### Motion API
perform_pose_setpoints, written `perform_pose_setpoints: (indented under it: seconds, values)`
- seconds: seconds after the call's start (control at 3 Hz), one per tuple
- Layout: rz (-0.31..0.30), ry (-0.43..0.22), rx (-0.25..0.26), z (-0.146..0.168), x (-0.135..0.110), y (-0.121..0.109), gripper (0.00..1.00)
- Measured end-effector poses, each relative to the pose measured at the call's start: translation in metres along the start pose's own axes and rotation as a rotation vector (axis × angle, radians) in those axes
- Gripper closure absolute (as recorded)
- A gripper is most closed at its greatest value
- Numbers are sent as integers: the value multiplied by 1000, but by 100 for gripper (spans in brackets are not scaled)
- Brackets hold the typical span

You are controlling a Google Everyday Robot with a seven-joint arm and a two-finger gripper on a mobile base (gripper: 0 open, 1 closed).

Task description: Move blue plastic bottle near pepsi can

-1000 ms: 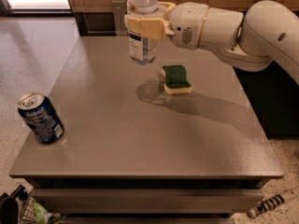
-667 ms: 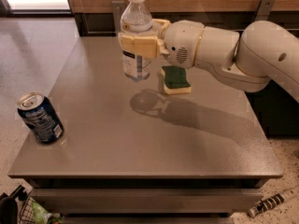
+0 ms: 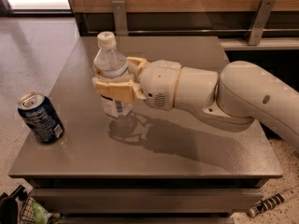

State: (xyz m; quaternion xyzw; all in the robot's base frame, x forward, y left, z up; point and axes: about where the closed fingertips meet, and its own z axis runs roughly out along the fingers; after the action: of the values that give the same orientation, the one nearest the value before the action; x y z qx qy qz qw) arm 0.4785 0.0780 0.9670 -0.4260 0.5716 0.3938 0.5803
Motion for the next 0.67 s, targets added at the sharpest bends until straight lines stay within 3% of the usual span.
perform_pose_setpoints:
  seconds: [0.33,0.67]
  values:
    - [-23,21,-53,9,12,25,100]
    - [-25,19,-121,17,26,35,100]
